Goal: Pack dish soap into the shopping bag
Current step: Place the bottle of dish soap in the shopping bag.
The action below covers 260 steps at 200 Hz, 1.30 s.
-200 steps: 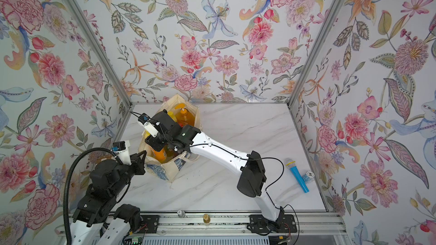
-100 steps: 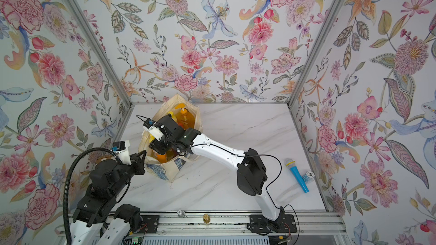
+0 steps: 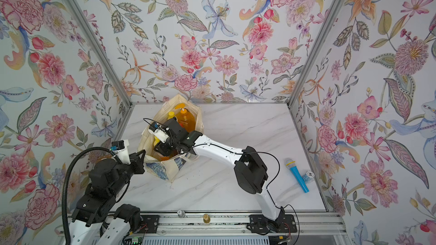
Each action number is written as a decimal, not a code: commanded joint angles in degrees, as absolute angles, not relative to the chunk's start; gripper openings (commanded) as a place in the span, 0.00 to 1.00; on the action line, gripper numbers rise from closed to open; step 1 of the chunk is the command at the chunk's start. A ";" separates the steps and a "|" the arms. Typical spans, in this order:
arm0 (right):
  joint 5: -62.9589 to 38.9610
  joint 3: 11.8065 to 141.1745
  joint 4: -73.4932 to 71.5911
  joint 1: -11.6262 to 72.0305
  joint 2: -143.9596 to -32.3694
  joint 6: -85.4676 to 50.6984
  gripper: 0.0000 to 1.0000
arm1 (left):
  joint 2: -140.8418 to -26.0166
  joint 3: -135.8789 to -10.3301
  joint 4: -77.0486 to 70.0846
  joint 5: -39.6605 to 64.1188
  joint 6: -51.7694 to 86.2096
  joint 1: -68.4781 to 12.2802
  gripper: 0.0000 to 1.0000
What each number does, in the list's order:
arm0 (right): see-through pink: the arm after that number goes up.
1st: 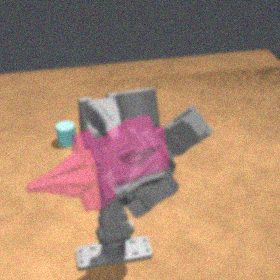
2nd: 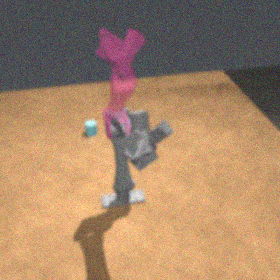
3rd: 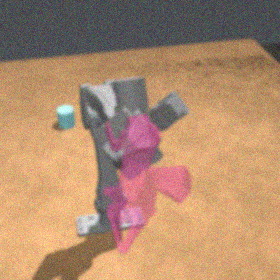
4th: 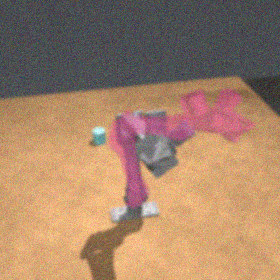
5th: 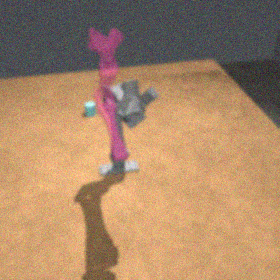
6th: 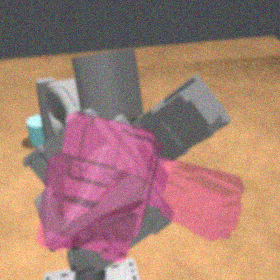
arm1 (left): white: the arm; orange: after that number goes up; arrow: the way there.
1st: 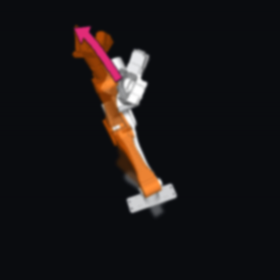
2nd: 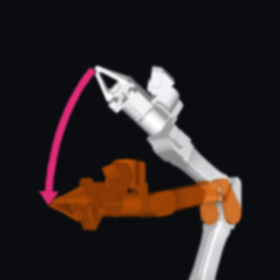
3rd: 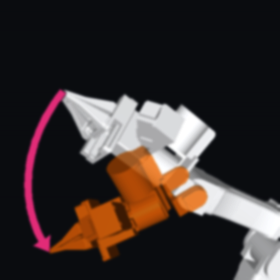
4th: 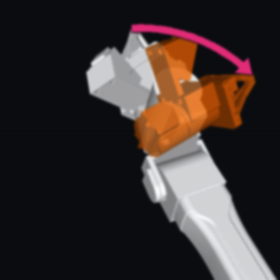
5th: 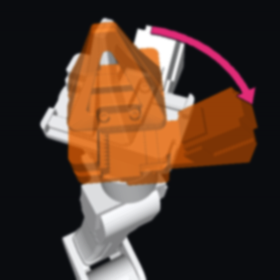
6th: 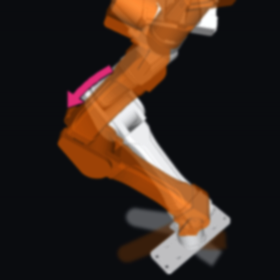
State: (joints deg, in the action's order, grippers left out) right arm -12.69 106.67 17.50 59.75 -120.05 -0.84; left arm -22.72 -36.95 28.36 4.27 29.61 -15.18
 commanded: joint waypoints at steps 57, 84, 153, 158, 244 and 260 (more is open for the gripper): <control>-15.71 107.57 15.86 60.98 -118.92 3.41 0.00 | -22.11 -40.17 24.25 2.57 30.85 -15.63 0.00; -15.15 108.03 16.75 61.67 -120.01 4.91 0.01 | -21.85 -40.67 24.40 1.94 31.03 -15.63 0.00; -14.21 108.56 17.83 62.02 -123.02 6.49 0.01 | -21.38 -41.54 24.01 0.31 31.72 -15.66 0.00; -13.90 108.57 17.92 62.05 -123.26 6.70 0.00 | -21.28 -41.57 23.90 0.23 31.81 -15.65 0.00; -11.90 108.30 19.22 62.49 -125.01 7.80 0.04 | -20.74 -42.46 23.68 -0.83 32.40 -15.61 0.00; -11.45 108.24 19.25 62.76 -124.14 7.82 0.05 | -20.66 -41.95 23.77 -0.77 32.61 -15.67 0.00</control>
